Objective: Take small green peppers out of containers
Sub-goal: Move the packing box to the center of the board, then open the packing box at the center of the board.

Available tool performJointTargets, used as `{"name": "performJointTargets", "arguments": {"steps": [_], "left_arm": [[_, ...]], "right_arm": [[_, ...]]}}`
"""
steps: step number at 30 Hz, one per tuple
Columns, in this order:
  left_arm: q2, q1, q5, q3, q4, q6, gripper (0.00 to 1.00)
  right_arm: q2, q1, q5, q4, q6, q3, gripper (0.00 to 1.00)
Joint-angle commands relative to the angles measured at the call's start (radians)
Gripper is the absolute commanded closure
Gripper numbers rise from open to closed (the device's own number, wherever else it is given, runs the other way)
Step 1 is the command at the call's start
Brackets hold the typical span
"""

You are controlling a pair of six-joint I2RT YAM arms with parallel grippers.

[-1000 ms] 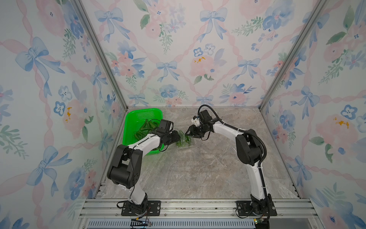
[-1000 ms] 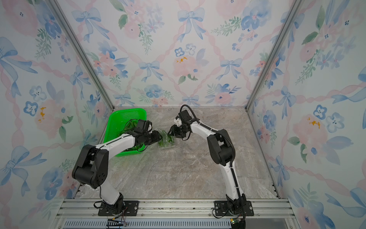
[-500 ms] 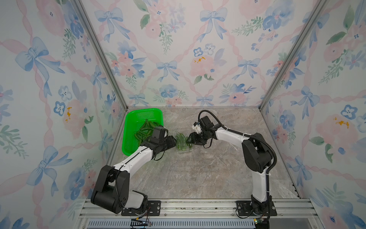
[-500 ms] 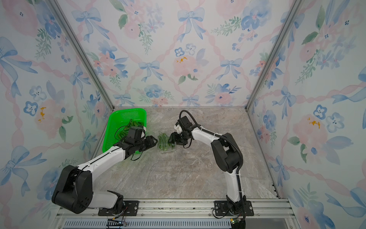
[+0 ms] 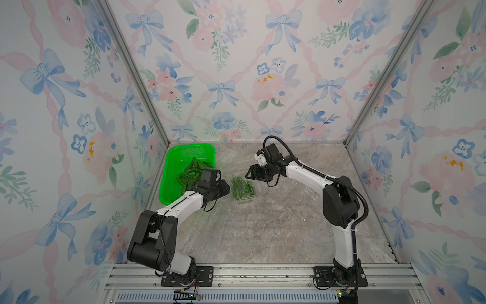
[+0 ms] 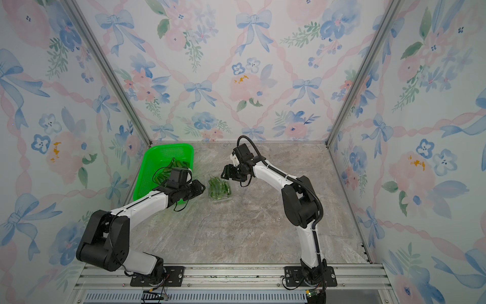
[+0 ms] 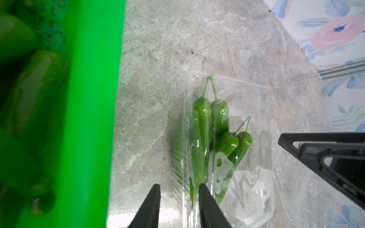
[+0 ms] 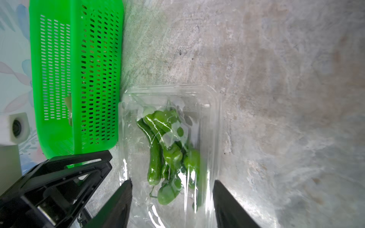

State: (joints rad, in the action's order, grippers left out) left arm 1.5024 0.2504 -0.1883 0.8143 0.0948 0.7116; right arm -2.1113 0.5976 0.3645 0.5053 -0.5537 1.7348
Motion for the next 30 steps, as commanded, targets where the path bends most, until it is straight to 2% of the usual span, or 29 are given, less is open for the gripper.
{"name": "performJointTargets", "arguments": {"steps": [1,6,14,30], "left_arm": [[0.058,-0.056,-0.036,0.008,0.008,-0.060,0.66],[0.060,-0.102,-0.077,0.027,0.009,-0.099,0.65],[0.122,-0.094,-0.141,0.064,-0.004,-0.096,0.65],[0.160,-0.089,-0.201,0.067,-0.071,-0.077,0.66]], "right_arm": [[-0.048,0.003,-0.036,0.082,-0.015,0.051,0.35],[-0.070,0.000,-0.051,0.110,-0.022,0.092,0.34],[-0.111,-0.001,-0.039,0.163,-0.024,0.175,0.35],[-0.136,-0.001,0.017,0.126,-0.052,0.175,0.35]]}}
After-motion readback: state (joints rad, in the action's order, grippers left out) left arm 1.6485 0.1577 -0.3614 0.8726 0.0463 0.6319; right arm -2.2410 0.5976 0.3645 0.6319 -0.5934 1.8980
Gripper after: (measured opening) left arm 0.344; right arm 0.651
